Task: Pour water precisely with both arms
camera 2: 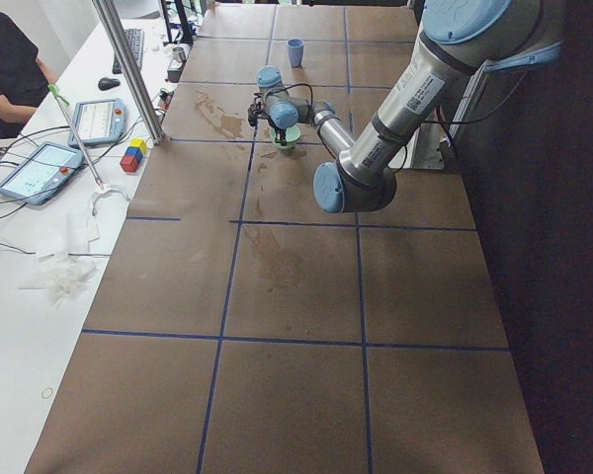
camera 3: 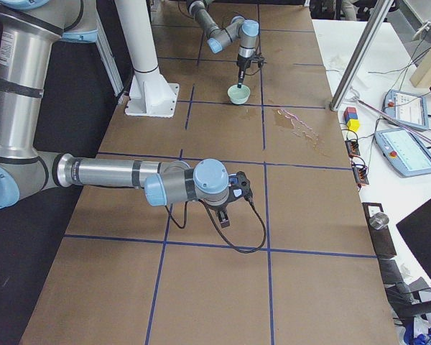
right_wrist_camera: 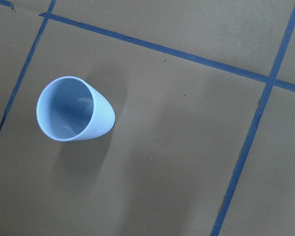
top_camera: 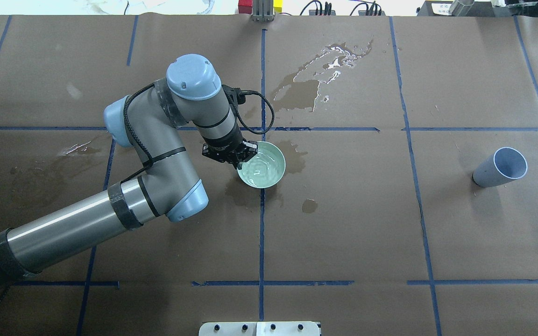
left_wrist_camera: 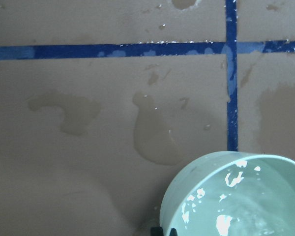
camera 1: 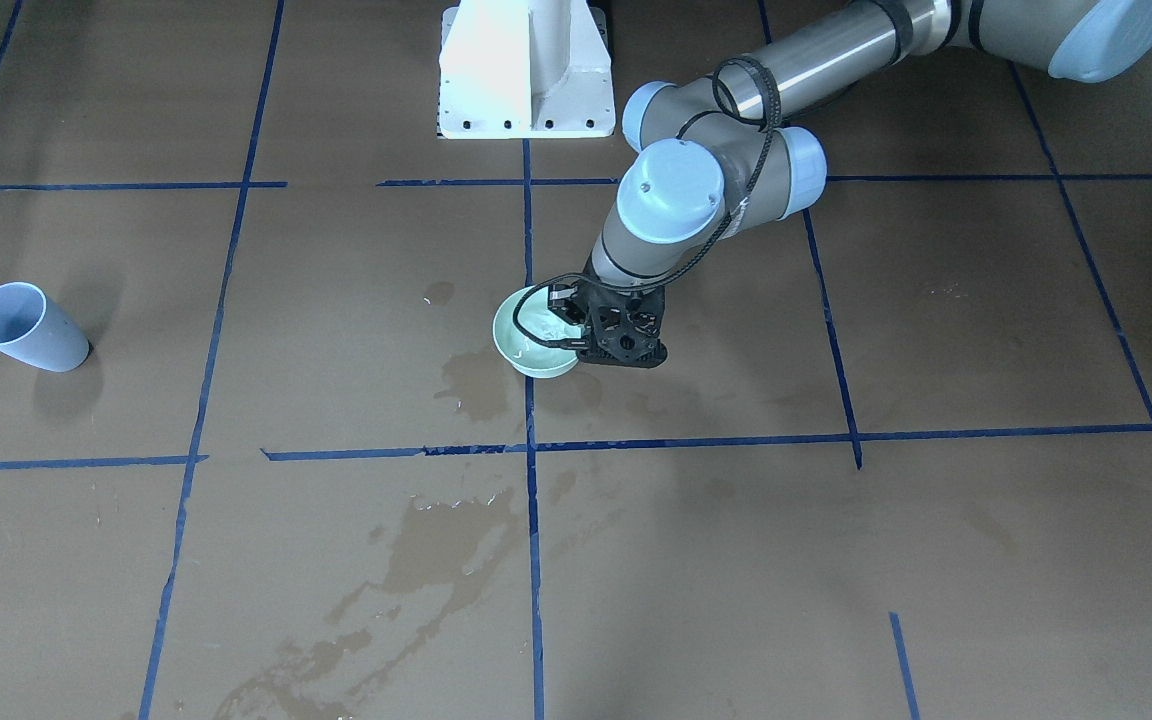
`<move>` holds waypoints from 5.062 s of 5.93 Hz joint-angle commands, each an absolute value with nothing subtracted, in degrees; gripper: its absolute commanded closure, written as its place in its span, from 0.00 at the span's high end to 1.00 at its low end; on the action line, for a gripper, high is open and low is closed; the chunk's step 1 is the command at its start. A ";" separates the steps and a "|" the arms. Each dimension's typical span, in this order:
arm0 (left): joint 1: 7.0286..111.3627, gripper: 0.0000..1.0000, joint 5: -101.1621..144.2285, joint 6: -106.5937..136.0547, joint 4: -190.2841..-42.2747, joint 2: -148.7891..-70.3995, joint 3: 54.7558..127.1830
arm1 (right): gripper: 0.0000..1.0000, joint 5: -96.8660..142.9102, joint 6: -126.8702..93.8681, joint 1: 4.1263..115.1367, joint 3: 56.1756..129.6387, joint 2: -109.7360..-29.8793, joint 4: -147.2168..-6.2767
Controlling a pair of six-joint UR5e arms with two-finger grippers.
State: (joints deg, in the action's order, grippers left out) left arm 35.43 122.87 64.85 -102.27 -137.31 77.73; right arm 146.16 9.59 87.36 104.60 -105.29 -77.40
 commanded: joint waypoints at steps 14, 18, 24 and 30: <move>36.30 0.96 119.37 71.54 -102.66 -131.22 91.76 | 0.97 100.55 -55.19 52.74 104.85 -114.77 -14.50; 36.21 0.96 118.39 74.00 -102.66 -131.22 93.08 | 0.99 82.57 -55.72 40.37 105.03 -117.24 -9.60; 36.47 1.00 116.81 74.00 -102.66 -129.39 95.00 | 0.96 29.02 -70.22 6.95 97.38 -116.98 -8.01; 36.83 1.00 116.72 74.00 -102.57 -128.15 96.94 | 0.99 24.17 -69.44 6.85 87.37 -110.39 -6.77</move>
